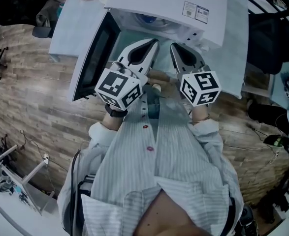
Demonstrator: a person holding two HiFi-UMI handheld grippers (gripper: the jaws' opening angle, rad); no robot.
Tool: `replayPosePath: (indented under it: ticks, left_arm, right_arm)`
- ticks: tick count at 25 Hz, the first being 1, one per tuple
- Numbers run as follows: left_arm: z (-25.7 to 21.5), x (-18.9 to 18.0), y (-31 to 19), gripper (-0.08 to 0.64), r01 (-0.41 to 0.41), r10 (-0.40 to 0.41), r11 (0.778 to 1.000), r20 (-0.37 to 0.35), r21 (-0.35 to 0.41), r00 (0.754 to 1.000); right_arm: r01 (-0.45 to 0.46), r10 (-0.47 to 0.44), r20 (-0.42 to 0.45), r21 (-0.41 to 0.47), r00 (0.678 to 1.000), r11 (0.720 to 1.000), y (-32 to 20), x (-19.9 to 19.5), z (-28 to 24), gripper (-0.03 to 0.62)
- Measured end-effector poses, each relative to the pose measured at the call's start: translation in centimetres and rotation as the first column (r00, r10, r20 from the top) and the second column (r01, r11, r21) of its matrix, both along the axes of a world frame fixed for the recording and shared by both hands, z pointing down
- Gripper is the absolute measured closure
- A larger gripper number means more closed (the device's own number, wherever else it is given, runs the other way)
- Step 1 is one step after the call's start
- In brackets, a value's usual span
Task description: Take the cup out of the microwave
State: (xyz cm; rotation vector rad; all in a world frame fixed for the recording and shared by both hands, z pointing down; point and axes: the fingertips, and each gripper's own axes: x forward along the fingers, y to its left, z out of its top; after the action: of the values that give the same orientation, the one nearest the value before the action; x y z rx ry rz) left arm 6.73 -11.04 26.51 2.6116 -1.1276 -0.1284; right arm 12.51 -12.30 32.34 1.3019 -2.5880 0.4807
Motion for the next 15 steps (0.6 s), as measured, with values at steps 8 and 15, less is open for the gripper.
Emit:
replayPosePath:
  ticks: [8, 15]
  left_arm:
    - [-0.4, -0.9, -2.0, 0.552, 0.003, -0.003, 1.0, 0.006, 0.0, 1.0]
    - [-0.1, -1.7, -3.8, 0.552, -0.006, 0.006, 1.0, 0.0, -0.005, 1.0]
  right_arm:
    - [0.007, -0.007, 0.017, -0.008, 1.0, 1.0, -2.1, -1.1, -0.2, 0.558]
    - [-0.004, 0.004, 0.013, -0.006, 1.0, 1.0, -3.8, -2.1, -0.3, 0.558]
